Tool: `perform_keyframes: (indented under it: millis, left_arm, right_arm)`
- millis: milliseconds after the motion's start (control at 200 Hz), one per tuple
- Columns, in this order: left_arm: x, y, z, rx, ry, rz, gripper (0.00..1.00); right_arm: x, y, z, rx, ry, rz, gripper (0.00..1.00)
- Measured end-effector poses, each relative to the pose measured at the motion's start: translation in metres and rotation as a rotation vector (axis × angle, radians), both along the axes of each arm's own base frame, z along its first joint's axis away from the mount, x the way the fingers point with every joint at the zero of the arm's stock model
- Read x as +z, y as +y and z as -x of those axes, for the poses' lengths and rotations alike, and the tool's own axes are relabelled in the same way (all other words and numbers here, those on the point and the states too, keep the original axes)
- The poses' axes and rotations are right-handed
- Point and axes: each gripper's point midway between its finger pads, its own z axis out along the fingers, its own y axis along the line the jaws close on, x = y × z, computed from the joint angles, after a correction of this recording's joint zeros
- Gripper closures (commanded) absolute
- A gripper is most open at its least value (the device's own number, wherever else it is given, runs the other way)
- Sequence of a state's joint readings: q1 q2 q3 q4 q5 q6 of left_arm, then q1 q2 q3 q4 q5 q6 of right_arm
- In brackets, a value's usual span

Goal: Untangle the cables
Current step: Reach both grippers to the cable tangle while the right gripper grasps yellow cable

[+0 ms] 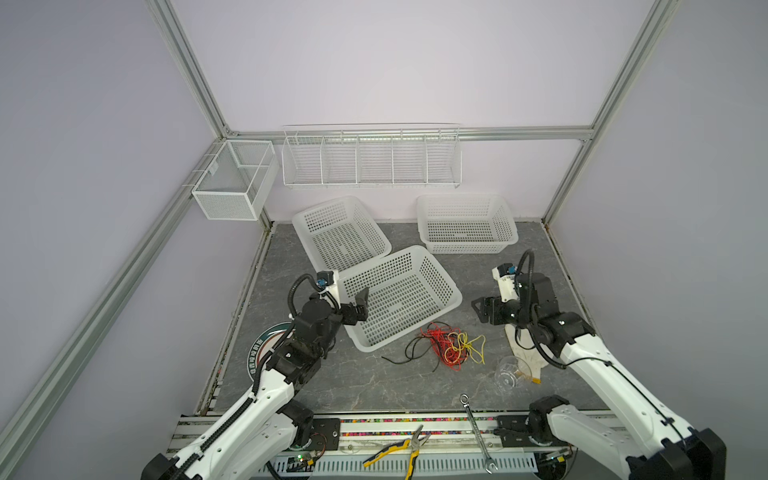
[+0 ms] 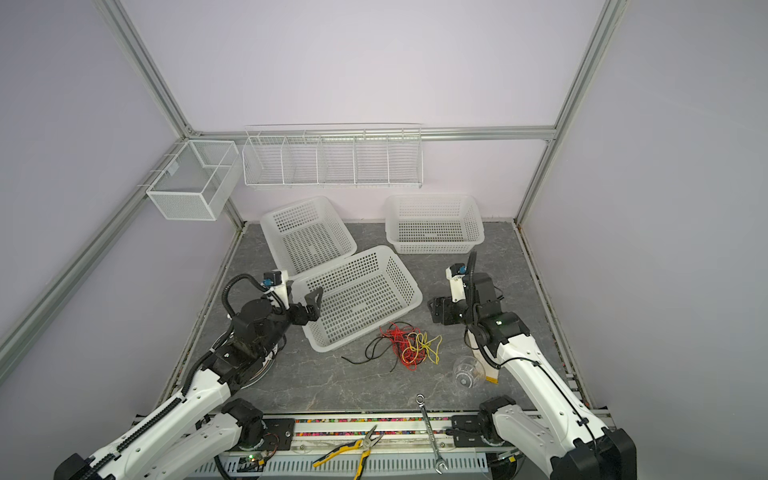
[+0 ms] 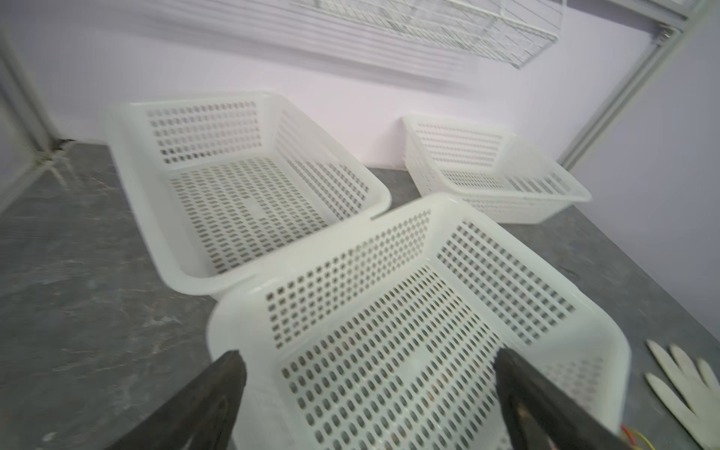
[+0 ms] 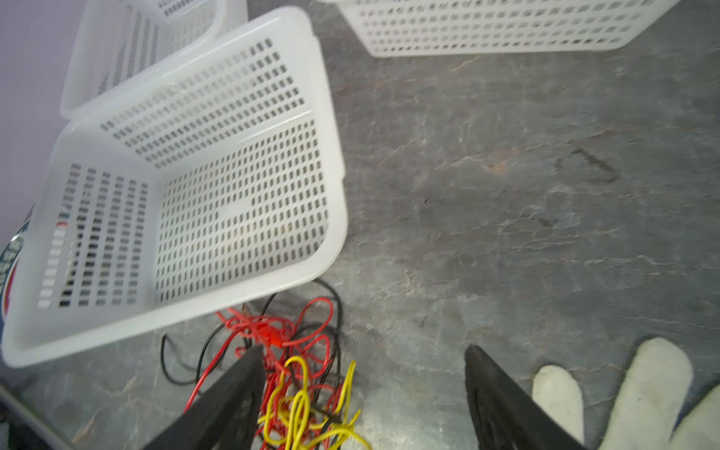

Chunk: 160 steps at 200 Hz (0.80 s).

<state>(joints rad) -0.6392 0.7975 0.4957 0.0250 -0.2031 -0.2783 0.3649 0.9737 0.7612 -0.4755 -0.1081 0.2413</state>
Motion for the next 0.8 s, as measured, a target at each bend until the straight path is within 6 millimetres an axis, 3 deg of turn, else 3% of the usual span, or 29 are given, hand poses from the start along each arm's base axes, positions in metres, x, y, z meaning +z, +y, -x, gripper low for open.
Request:
perform_keyframes:
  millis: [190, 375, 600, 800]
  left_arm:
    - [-0.018, -0.049, 0.030, -0.144, 0.051, -0.028, 0.00]
    - [-0.038, -0.074, 0.043, -0.205, 0.105, -0.039, 0.00]
    - [-0.042, -0.103, 0.058, -0.291, 0.100, -0.026, 0.00]
    - [-0.040, -0.114, 0.065, -0.325, 0.088, -0.016, 0.00]
  right_arm:
    - [-0.013, 0.022, 0.030, 0.086, 0.077, -0.001, 0.43]
    - [-0.043, 0.029, 0.052, 0.116, 0.167, 0.039, 0.53]
    - [-0.068, 0.039, 0.058, 0.140, 0.237, 0.089, 0.67]
    - [-0.083, 0.044, 0.056, 0.144, 0.267, 0.122, 0.75]
